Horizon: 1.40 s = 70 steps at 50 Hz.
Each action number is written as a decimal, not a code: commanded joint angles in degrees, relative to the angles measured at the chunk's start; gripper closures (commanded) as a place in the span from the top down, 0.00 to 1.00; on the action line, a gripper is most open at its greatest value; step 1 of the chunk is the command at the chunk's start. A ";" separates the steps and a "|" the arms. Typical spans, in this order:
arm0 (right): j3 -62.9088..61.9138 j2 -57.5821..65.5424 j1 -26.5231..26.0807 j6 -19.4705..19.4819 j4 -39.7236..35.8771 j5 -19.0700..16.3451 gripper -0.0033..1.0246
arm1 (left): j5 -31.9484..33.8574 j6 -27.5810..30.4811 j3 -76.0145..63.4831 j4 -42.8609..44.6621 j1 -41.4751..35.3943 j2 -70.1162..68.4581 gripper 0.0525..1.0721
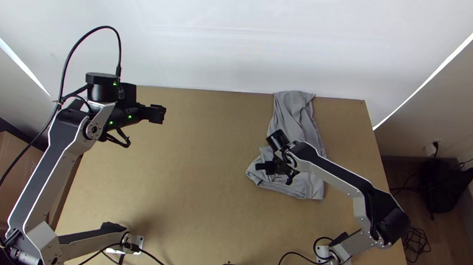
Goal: Fold the t-shirt
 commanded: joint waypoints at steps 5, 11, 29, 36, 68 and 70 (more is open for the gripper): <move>2.49 2.24 1.49 -1.42 -3.11 0.49 0.67 | -0.30 1.27 1.85 0.19 -0.53 0.67 0.95; 2.49 3.38 1.66 -1.50 -3.11 0.58 0.67 | -0.30 1.62 1.94 0.19 -0.44 0.67 0.95; 0.55 0.22 3.68 -2.29 2.43 1.19 0.03 | -0.30 3.64 1.59 0.19 0.52 1.02 0.95; 0.99 -4.79 8.17 -2.21 1.55 1.10 0.03 | -0.30 3.73 1.94 2.39 -2.29 3.75 0.95; 3.45 -13.41 33.74 -1.85 0.05 -14.45 0.03 | 3.30 -2.60 31.03 8.01 -14.68 36.97 0.95; 3.19 -13.50 34.62 -1.85 0.05 -15.77 0.03 | 4.53 -3.13 32.44 8.01 -14.95 38.29 0.95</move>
